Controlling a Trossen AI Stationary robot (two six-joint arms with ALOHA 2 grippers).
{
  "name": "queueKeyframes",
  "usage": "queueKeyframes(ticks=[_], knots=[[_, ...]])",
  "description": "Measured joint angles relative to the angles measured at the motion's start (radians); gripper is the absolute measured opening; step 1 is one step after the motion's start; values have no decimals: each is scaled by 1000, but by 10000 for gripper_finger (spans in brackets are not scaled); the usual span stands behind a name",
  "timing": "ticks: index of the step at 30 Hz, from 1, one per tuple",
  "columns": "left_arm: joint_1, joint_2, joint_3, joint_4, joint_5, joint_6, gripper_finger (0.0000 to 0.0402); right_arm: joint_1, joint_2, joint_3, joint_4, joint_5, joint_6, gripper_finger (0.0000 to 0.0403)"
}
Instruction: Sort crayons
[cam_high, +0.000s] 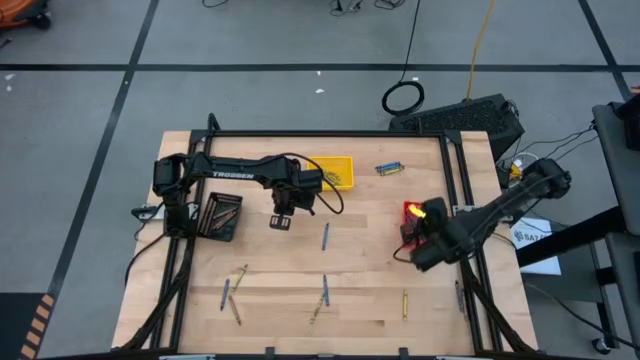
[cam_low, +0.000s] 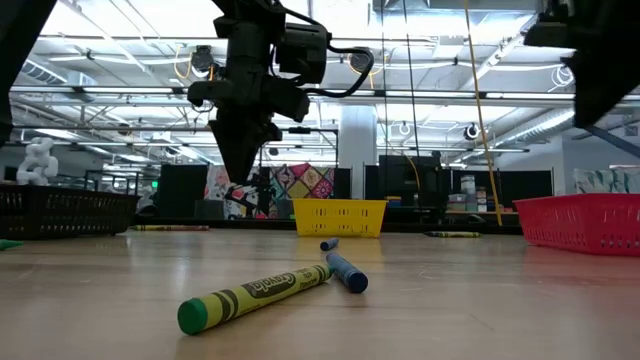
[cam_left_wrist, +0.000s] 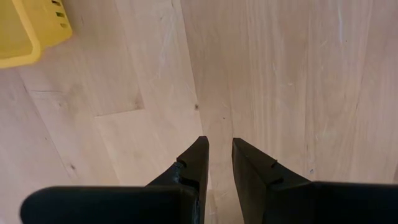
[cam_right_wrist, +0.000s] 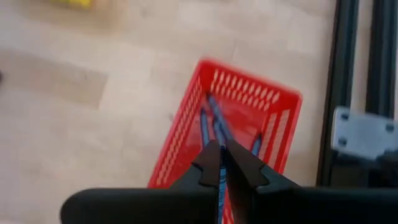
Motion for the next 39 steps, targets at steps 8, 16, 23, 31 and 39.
queueKeyframes(ticks=[8, 16, 23, 31, 39], knots=[[0, 0, 0, 4, 0, -10, 66, -128, -52, -56, 2, 33, -128, 0], [0, 0, 0, 5, -110, -52, 66, -193, -52, -140, 104, 2, -238, 0], [0, 0, 0, 47, -166, -53, 66, -240, -52, -180, 134, -20, -313, 0], [0, 0, 0, 65, -287, -53, 66, -273, -52, -198, 167, -20, -390, 2], [0, 0, 0, 65, -288, -52, 66, -279, -52, -198, 198, -18, -435, 36]])
